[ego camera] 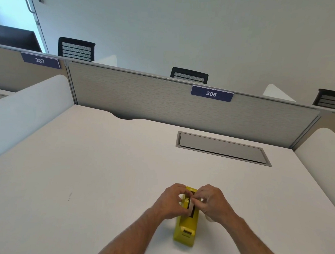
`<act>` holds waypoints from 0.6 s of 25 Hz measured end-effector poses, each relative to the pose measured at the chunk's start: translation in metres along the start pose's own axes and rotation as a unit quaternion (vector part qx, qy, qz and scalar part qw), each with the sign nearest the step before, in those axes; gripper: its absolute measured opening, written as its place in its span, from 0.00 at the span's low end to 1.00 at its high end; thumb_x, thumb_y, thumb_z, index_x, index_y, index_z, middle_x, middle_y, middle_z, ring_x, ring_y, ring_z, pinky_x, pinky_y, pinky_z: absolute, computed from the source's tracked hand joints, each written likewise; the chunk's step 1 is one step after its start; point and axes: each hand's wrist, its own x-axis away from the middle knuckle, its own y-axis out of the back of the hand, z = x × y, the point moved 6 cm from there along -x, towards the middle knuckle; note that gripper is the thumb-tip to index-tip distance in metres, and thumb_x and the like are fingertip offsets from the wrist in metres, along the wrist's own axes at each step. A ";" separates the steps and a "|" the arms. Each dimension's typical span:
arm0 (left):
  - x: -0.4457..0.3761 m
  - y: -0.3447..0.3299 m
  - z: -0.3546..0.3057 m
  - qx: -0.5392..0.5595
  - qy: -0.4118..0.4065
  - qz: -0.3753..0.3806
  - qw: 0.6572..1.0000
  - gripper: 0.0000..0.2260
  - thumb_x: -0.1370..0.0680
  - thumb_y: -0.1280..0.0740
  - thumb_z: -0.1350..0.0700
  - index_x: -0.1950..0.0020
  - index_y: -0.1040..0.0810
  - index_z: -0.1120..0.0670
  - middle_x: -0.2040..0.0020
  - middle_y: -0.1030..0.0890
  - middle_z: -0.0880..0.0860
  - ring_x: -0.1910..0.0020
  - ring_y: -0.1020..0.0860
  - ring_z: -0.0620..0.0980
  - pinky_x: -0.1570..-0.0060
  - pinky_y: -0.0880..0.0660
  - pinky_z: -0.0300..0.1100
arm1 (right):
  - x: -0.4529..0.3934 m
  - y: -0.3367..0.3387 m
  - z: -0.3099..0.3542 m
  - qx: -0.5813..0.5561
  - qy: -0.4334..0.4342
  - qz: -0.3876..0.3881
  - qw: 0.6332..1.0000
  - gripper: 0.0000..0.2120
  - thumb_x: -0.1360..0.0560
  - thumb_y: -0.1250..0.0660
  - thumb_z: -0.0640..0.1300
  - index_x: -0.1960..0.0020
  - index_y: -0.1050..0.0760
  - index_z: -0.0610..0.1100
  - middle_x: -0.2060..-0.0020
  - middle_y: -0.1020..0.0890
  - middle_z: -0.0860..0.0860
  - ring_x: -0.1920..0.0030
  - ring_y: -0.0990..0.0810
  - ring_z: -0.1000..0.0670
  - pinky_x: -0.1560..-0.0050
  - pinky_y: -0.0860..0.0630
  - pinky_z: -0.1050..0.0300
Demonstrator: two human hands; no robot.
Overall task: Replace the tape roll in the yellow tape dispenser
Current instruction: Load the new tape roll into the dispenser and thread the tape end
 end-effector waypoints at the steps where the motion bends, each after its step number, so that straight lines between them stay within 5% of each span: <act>1: 0.000 0.000 0.000 0.004 -0.001 0.001 1.000 0.26 0.35 0.19 0.53 0.38 0.20 0.46 0.31 0.30 0.45 0.43 0.25 0.47 0.47 0.23 0.36 | 0.000 0.000 0.000 0.003 0.001 0.001 1.000 0.03 0.30 0.26 0.44 0.57 0.15 0.51 0.63 0.16 0.56 0.59 0.22 0.55 0.60 0.23 0.57; 6: 0.000 0.001 0.002 0.022 0.003 0.002 1.000 0.25 0.35 0.19 0.53 0.40 0.20 0.46 0.32 0.29 0.45 0.45 0.25 0.46 0.54 0.27 0.29 | 0.004 0.000 0.000 -0.003 0.009 0.004 1.000 0.05 0.32 0.27 0.50 0.57 0.15 0.52 0.63 0.16 0.57 0.60 0.22 0.55 0.63 0.21 0.57; 15: -0.001 0.002 0.001 0.013 0.011 0.008 1.000 0.26 0.36 0.18 0.54 0.40 0.19 0.45 0.32 0.29 0.46 0.44 0.23 0.49 0.47 0.21 0.39 | -0.002 -0.001 0.000 0.000 0.001 0.003 1.000 0.04 0.29 0.27 0.42 0.58 0.15 0.50 0.64 0.17 0.56 0.61 0.23 0.55 0.62 0.25 0.60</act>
